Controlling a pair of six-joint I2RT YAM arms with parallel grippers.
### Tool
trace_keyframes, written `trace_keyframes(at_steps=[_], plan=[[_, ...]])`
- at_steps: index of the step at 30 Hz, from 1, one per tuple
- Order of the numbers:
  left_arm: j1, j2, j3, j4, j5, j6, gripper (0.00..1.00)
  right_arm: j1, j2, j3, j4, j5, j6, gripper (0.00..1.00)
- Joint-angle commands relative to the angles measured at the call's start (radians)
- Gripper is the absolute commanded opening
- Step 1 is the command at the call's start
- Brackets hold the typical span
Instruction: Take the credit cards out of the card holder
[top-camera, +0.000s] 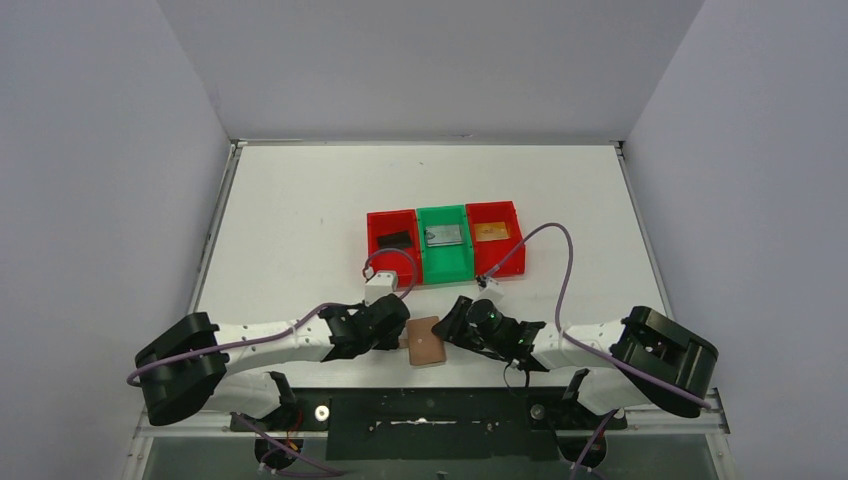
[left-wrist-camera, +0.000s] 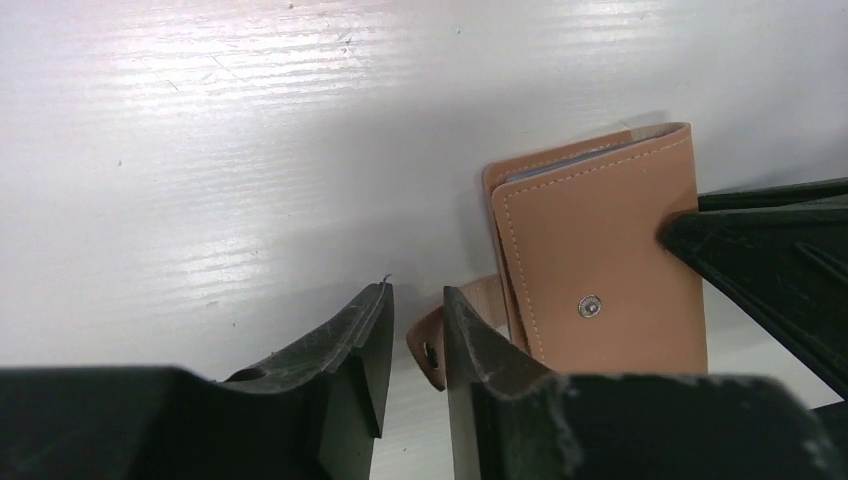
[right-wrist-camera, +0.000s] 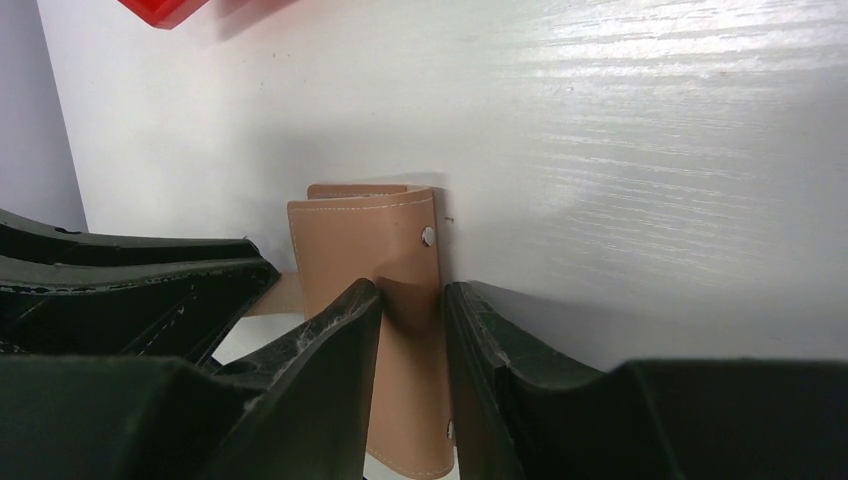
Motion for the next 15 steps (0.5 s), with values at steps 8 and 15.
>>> trace_keyframes(at_steps=[8,15], plan=[[0.005,-0.125,-0.016,0.111,0.057,0.051,0.0,0.006,-0.088,0.068,-0.182,0.063,-0.085,0.46],[0.005,-0.185,0.039,0.104,0.088,0.111,0.0,0.007,-0.177,0.118,-0.308,0.107,-0.122,0.63]])
